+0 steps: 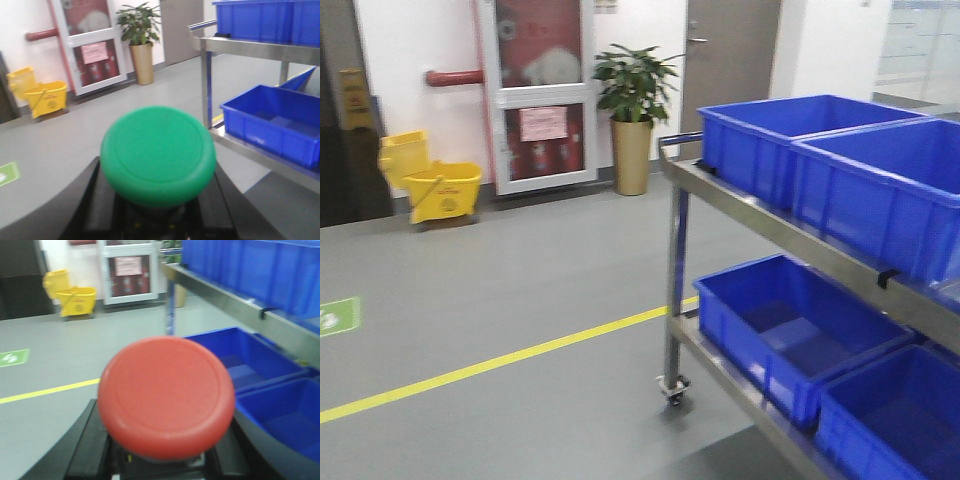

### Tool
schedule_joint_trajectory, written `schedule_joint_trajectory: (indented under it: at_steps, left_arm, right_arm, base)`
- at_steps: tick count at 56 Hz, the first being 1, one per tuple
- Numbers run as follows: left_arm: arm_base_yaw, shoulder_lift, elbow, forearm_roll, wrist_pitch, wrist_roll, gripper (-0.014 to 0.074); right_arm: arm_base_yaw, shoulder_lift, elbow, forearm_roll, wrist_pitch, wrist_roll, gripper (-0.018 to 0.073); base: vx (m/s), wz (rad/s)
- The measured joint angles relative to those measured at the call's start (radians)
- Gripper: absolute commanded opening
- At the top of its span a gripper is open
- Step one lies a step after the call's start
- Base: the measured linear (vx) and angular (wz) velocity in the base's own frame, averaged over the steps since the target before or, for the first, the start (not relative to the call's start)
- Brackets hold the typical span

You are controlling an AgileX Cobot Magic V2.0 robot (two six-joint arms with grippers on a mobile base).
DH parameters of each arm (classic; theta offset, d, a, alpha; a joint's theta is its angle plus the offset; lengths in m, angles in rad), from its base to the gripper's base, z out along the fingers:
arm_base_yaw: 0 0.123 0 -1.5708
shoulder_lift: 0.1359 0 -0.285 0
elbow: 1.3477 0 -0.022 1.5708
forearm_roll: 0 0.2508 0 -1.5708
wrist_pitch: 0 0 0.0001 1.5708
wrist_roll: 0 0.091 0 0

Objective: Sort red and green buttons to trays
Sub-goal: 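Drive the base to the counter holding the green and red trays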

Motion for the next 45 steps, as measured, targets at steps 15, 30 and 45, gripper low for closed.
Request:
schedule_joint_trajectory:
  at_steps: [15, 30, 45]
  left_arm:
    - [0.0, 0.0, 0.0, 0.0, 0.001, 0.0, 0.0]
    - [0.0, 0.0, 0.0, 0.0, 0.002, 0.0, 0.0]
    - [0.0, 0.0, 0.0, 0.0, 0.0, 0.0, 0.0]
  right_arm:
    - [0.0, 0.001, 0.0, 0.0, 0.0, 0.0, -0.0008]
    - [0.0, 0.001, 0.0, 0.0, 0.0, 0.0, -0.0008]
    - [0.0, 0.001, 0.0, 0.0, 0.0, 0.0, -0.0008]
  base:
    - [0.48, -0.64]
    - [0.35, -0.9]
    - [0.22, -0.85]
